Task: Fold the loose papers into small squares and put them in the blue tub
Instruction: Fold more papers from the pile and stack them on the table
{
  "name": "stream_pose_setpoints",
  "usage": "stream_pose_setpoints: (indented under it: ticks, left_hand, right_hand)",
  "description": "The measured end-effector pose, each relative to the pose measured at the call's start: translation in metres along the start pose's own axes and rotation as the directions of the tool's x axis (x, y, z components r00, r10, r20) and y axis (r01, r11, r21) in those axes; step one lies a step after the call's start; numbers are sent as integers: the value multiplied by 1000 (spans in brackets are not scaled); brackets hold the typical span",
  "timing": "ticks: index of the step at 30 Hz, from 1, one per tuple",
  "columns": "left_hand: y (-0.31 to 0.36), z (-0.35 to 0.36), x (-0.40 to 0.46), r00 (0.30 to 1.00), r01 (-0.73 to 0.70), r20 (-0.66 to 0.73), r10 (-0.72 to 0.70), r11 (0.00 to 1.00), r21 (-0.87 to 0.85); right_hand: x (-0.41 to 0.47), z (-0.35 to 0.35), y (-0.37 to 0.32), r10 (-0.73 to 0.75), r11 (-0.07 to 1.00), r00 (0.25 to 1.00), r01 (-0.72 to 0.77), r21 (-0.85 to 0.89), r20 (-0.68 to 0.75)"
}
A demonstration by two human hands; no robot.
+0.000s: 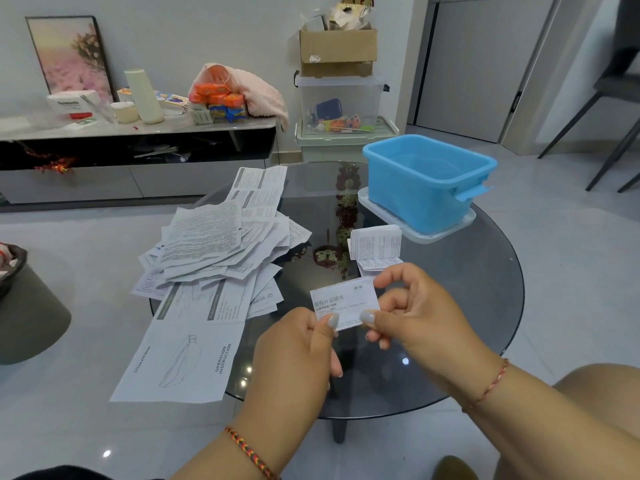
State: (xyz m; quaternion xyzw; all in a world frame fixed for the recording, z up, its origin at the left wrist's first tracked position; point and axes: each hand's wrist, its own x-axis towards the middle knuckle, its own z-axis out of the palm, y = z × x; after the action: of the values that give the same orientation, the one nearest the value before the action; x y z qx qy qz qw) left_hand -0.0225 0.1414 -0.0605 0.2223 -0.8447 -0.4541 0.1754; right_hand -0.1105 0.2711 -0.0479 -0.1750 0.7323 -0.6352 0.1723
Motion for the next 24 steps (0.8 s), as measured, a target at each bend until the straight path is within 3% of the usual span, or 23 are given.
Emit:
stream_pose_setpoints:
  ticks: [3,6,10,17,20,24]
  left_hand:
    - [2,-4,3,1000,10,17,-9,997,-71]
    - [5,-5,0,999,-27,28,29,997,-67]
    - [7,-4,-5,997,-50,64,53,997,-55]
    - [3,-18,-7,996,-48,68,49,999,-21]
    - [5,-37,-2,997,-74,11,73,996,51]
    - [1,-72,33,982,-58,-168,90,981,186]
  right_hand:
    - [17,-11,-3,15,998,993,-22,-58,-117]
    - [41,-27,-5,68,998,964,-67,11,-256]
    - [63,-35,3,127,992,933,-118,46,-337]
    - [67,-34,15,100,973,895,-180,-147,-435]
    - [64,-35,13,46,958,873,-176,-226,-486]
    - [51,-28,3,-71,952,864,-91,-293,-499]
